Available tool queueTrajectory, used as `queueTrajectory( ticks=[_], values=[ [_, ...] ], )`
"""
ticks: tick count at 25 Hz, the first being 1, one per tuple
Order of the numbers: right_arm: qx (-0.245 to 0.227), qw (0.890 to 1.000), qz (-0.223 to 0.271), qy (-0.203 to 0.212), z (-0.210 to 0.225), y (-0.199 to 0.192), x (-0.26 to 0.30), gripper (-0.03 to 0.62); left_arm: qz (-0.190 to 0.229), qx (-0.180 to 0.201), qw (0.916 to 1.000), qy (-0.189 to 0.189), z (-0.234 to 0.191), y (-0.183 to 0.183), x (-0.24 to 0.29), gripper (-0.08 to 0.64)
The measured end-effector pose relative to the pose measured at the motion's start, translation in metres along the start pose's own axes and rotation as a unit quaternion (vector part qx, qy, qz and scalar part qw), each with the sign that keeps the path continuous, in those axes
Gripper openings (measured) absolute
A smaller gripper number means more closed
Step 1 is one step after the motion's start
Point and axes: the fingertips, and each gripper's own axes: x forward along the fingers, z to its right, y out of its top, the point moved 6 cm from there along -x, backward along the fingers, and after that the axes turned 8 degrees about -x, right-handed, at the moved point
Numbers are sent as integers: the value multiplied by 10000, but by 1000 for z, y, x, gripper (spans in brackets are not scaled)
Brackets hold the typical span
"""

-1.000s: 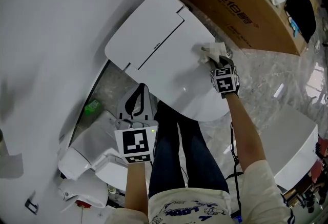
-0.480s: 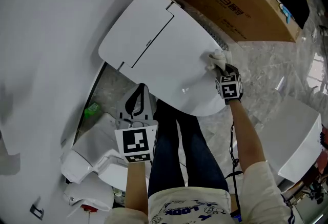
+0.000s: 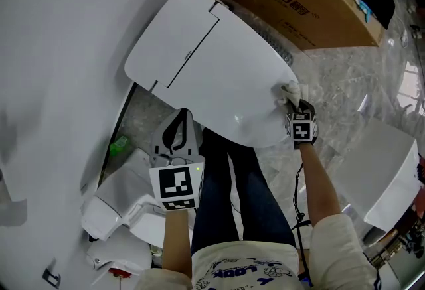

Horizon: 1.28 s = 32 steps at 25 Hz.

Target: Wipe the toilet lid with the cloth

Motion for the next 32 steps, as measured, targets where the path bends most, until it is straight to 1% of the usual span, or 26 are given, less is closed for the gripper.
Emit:
queueTrajectory(
  ticks=[4,7,11,14,17,20,23,30,32],
  values=[
    [363,9991,-139,-139,-1,-27,-7,103,0,1,10000,-3,0,-2,-3,3],
    [727,9969,-214,-213,-5,-42,-12,103,-9,-17,10000,-16,-2,-5,-6,3],
    [1170,9920,-336,-322,-9,-55,-16,103,-21,-63,10000,-7,-5,-10,-9,3],
    [1537,9860,-451,-464,-14,-60,-19,103,-7,-103,9999,27,-8,-11,-13,3],
    [2025,9744,-677,-698,-20,-61,-25,103,6,-142,9999,58,-14,-13,-19,3],
    [2545,9585,-898,-922,-29,-60,-27,103,9,-202,9997,126,-23,-15,-23,3],
    [3003,9424,-1002,-1083,-36,-59,-28,103,18,-258,9995,206,-32,-17,-27,3],
    [3763,9107,-1194,-1214,-62,-47,-31,101,79,-366,9986,361,-50,-17,-33,3],
    [3916,9037,-1229,-1218,-71,-38,-30,101,99,-393,9984,386,-53,-17,-35,3]
  ],
)
